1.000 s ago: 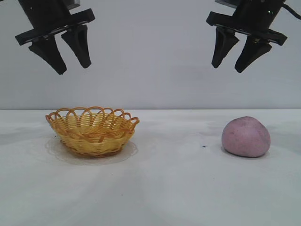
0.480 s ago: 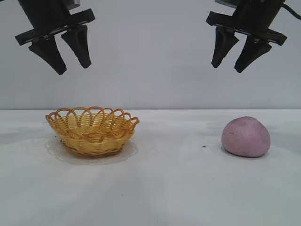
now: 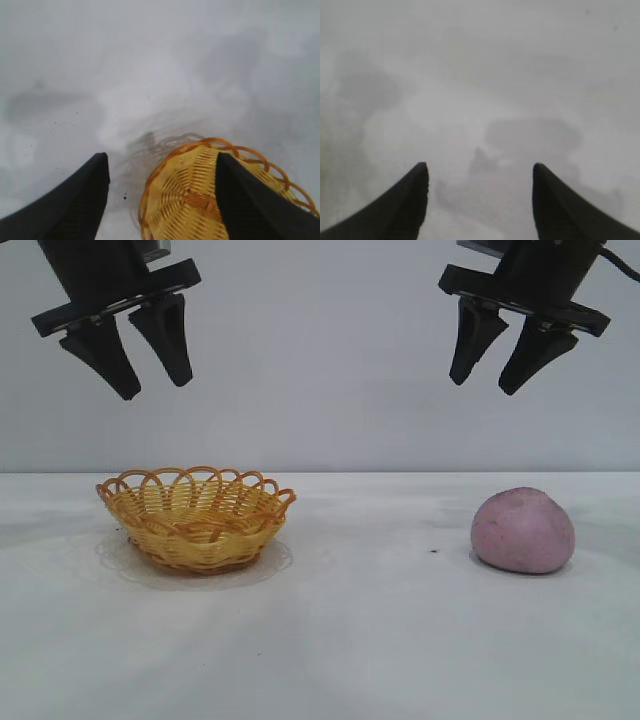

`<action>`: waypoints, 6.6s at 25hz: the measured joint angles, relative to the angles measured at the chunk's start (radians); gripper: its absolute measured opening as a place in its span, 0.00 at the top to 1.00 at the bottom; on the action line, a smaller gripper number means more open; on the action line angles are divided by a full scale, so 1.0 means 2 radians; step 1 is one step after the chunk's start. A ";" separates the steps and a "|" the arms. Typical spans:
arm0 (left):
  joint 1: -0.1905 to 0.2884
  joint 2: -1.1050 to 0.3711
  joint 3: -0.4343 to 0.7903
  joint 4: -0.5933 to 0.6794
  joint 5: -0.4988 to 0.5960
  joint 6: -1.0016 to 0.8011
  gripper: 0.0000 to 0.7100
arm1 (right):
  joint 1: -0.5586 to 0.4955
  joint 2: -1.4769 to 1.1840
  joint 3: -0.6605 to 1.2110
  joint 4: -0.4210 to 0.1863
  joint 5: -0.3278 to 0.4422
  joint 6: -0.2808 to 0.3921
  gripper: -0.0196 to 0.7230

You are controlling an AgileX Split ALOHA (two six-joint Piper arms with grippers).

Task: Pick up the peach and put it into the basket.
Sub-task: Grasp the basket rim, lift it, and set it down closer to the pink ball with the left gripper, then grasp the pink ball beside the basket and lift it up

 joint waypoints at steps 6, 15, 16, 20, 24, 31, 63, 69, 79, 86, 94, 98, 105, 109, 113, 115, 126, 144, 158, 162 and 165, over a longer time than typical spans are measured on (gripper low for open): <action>0.000 0.006 -0.005 0.009 0.038 0.067 0.44 | 0.000 0.000 0.000 0.000 0.005 0.000 0.44; 0.000 0.094 -0.115 0.041 0.169 0.102 0.44 | 0.000 0.000 0.000 0.000 0.010 0.000 0.44; -0.001 0.101 -0.126 0.044 0.181 0.109 0.44 | 0.000 0.000 0.000 0.000 0.010 0.000 0.44; -0.011 0.127 -0.170 0.063 0.206 0.128 0.44 | 0.000 0.000 0.000 0.000 0.011 0.000 0.44; -0.028 0.149 -0.199 0.085 0.210 0.135 0.44 | 0.000 0.000 0.000 0.000 0.011 0.000 0.44; -0.045 0.178 -0.205 0.114 0.214 0.137 0.44 | 0.000 0.000 0.000 0.000 0.013 0.000 0.44; -0.046 0.092 -0.189 0.039 0.216 -0.144 1.00 | 0.000 0.000 0.000 0.000 0.016 0.000 0.44; -0.046 0.048 -0.071 -0.005 0.195 -0.148 1.00 | 0.000 0.000 0.000 0.000 0.012 0.000 0.44; -0.048 -0.012 0.140 -0.152 0.018 -0.093 1.00 | 0.000 0.000 0.000 0.000 0.011 0.000 0.44; -0.049 0.009 0.150 -0.224 -0.022 -0.036 1.00 | 0.000 0.000 0.000 0.000 0.010 0.000 0.44; -0.049 0.038 0.150 -0.232 -0.024 -0.026 1.00 | 0.000 0.000 0.000 0.000 0.010 0.000 0.44; -0.049 0.043 0.150 -0.232 -0.024 -0.026 1.00 | 0.000 0.000 0.000 0.000 0.010 0.000 0.44; -0.049 0.043 0.150 -0.249 -0.024 -0.026 0.68 | 0.000 0.000 0.000 0.000 0.010 0.000 0.44; -0.049 0.043 0.150 -0.254 -0.018 -0.026 0.45 | 0.000 0.000 0.000 0.000 0.010 0.000 0.44; -0.049 0.043 0.150 -0.254 -0.004 -0.026 0.33 | 0.000 0.000 0.000 0.000 0.010 0.000 0.44; -0.049 0.043 0.150 -0.249 0.002 -0.026 0.35 | 0.000 0.000 0.000 0.000 0.010 0.000 0.44; -0.049 0.022 0.089 -0.114 0.074 -0.045 0.35 | 0.000 0.000 0.000 0.000 0.011 0.000 0.44; -0.025 0.022 -0.036 0.169 0.161 -0.096 0.35 | 0.000 0.000 0.000 0.000 0.012 0.000 0.44; 0.072 0.022 -0.036 0.197 0.206 -0.121 0.35 | 0.000 0.000 0.000 0.000 0.020 0.000 0.44; 0.075 0.009 -0.033 0.203 0.209 -0.128 0.35 | 0.000 0.000 0.000 0.000 0.021 0.000 0.44; 0.075 -0.024 -0.019 0.203 0.211 -0.134 0.35 | 0.000 0.000 0.000 0.000 0.026 0.000 0.44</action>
